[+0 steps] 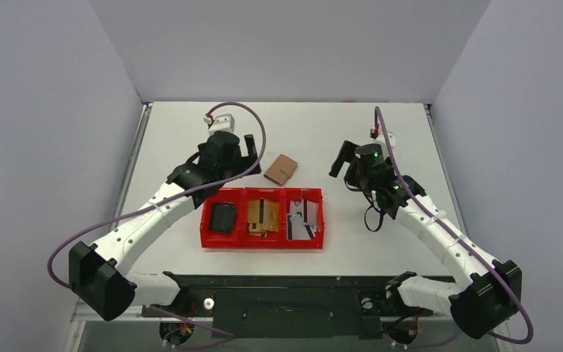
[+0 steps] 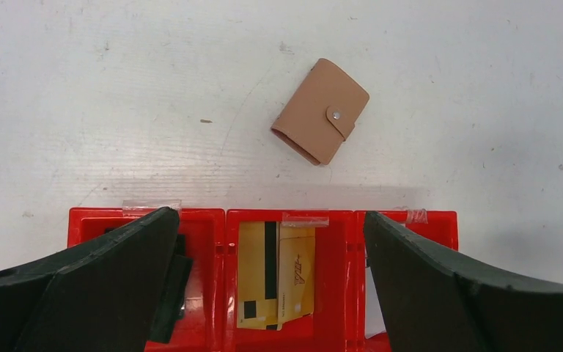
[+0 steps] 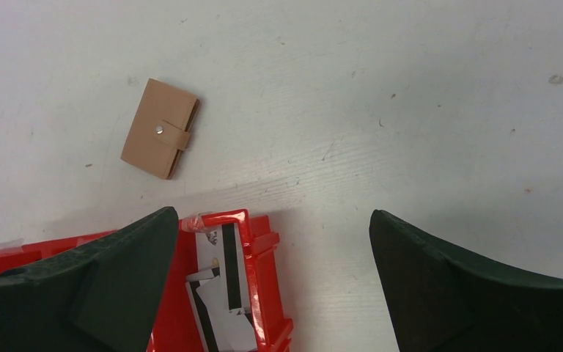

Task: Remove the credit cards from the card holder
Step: Move the storage box to the corner of the board.

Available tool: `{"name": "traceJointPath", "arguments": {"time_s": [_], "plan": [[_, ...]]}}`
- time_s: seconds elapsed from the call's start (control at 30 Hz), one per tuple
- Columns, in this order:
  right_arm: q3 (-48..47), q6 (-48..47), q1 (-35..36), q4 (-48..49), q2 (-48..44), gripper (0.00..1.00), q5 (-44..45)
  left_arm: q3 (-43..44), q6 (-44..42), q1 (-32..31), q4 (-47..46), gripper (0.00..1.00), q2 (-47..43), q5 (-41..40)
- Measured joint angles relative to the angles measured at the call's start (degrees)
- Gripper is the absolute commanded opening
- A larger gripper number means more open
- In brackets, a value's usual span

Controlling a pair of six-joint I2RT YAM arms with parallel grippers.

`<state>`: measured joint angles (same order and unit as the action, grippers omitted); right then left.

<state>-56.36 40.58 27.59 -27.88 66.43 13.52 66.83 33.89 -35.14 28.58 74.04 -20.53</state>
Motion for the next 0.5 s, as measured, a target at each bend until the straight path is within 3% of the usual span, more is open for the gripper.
{"name": "traceJointPath", "arguments": {"time_s": [0.5], "plan": [[-1.22,-0.07,1.40,-1.40,0.31,1.00,0.04,-0.61,-1.57,2.54,3.04,0.98,-1.09,2.14]]}}
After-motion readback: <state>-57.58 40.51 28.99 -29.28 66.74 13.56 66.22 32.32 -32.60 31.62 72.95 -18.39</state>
